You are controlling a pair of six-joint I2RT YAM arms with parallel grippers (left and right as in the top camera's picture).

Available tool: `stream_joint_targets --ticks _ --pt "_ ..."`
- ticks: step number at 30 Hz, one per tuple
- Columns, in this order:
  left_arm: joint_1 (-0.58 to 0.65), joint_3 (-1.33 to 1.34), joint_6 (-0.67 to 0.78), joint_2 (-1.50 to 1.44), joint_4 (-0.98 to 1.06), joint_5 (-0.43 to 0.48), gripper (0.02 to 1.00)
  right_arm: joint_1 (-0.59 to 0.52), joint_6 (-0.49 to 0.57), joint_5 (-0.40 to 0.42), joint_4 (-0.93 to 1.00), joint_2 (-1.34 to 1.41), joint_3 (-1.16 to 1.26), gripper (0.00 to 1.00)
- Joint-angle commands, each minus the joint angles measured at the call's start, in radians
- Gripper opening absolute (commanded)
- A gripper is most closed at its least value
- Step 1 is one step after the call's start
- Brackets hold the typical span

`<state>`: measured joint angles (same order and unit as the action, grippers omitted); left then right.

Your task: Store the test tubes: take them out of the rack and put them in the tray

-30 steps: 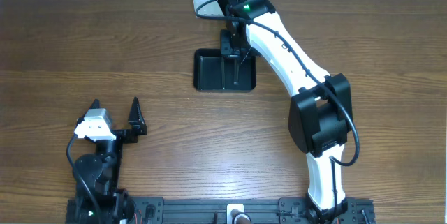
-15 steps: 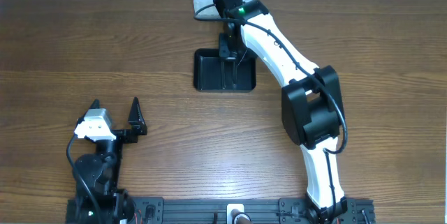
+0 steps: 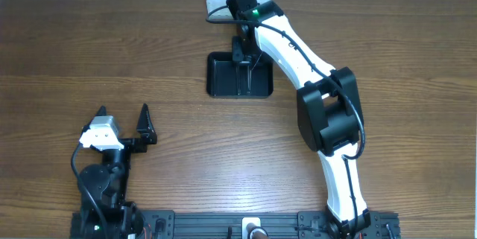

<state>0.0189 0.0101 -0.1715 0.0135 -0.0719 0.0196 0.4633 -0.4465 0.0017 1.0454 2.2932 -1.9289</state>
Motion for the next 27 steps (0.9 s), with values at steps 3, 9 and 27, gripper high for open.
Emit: stream_joint_targets --ticks 3,9,27 --pt "-0.004 -0.004 0.019 -0.008 -0.005 0.010 0.998 0.000 -0.010 0.026 -0.014 0.055 -0.008 0.062" --pt "-0.004 -0.004 0.019 -0.008 -0.005 0.010 0.998 0.000 -0.010 0.026 -0.021 0.058 -0.008 0.251" --pt "-0.004 -0.004 0.019 -0.008 -0.005 0.010 0.998 -0.004 0.018 0.039 0.046 -0.068 -0.201 0.562"
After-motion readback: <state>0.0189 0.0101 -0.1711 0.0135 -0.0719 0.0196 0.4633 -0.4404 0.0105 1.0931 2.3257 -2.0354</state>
